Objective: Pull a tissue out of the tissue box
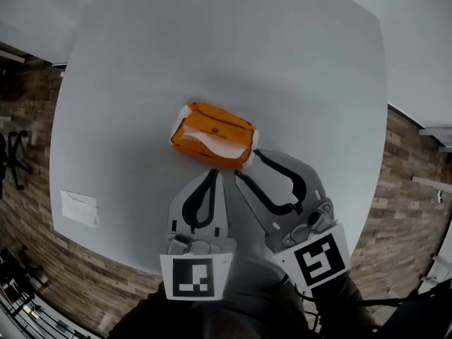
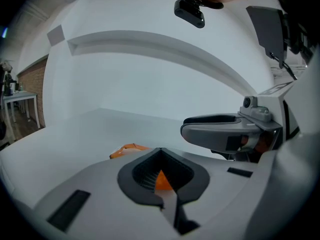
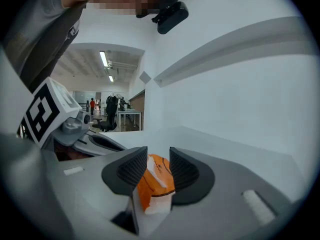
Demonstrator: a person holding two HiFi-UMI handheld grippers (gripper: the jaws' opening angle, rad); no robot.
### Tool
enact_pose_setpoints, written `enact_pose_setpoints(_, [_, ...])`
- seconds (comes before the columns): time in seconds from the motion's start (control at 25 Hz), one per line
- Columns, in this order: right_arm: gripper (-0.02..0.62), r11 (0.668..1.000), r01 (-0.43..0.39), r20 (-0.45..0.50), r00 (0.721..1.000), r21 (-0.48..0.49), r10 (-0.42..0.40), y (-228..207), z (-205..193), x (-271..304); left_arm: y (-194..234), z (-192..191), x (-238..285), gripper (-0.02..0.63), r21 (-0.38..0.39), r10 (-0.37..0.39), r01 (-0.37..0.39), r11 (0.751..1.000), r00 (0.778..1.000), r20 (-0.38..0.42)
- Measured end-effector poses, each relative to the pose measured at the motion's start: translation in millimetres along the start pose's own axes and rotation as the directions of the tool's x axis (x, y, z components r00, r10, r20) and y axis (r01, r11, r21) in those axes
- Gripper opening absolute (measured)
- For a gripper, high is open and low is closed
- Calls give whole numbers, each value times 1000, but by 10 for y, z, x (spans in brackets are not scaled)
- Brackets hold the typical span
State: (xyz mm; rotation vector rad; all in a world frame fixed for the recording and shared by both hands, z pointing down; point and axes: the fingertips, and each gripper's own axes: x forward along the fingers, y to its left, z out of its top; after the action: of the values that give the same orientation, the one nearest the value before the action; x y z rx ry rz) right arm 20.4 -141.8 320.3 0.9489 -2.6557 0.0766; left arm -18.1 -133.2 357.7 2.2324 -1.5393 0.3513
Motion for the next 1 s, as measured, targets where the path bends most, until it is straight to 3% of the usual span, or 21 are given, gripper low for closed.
enact_pose_setpoints(0.56, [114,995,-74,-89,994,-69,68,-28,-238,205,126,-77,182,0,-46,4,-7,999,998,-65])
enact_pose_setpoints(1.0, [114,982,-133,-114,986,-132,118,39,-308,157,132,-118,188,0,-36,-6,3,999,996,-89])
